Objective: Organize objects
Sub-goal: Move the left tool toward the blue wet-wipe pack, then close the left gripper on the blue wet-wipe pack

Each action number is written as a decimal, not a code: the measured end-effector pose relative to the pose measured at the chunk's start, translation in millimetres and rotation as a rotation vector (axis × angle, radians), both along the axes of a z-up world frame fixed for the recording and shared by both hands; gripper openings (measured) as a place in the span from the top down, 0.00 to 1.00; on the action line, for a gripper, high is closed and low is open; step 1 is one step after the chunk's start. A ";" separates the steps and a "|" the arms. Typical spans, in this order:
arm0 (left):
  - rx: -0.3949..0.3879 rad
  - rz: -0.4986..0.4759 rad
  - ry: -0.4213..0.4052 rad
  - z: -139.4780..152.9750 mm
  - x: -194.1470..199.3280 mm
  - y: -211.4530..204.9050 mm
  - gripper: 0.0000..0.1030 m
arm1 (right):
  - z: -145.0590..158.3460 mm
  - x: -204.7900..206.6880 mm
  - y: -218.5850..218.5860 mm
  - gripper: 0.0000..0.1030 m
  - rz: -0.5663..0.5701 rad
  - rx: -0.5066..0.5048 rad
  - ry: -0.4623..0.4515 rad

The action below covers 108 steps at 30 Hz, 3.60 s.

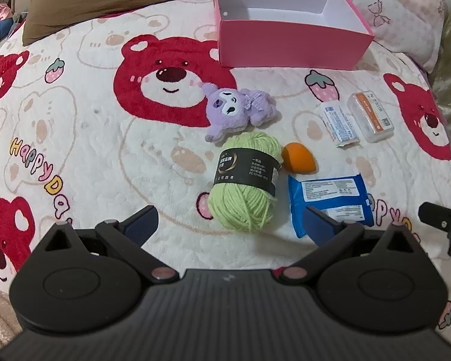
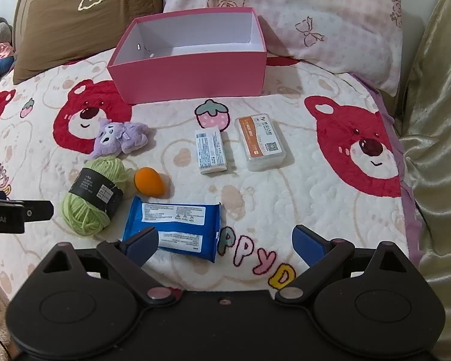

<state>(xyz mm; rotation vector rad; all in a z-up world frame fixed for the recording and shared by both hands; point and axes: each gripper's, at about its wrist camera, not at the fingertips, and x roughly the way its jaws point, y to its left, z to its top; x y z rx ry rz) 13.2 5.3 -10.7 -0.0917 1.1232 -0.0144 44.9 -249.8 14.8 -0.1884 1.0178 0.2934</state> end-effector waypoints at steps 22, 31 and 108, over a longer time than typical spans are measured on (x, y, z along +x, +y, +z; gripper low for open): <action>0.063 -0.007 -0.011 27.2 -11.6 1.6 0.00 | 32.0 -5.2 6.3 0.05 0.117 0.018 0.005; 0.052 -0.012 0.015 27.5 -15.1 0.6 0.00 | 33.6 -6.8 8.9 0.05 0.154 0.022 0.030; -0.115 -0.117 -0.130 -69.3 3.3 -111.9 0.55 | -114.6 25.3 -36.4 0.18 0.264 0.302 0.053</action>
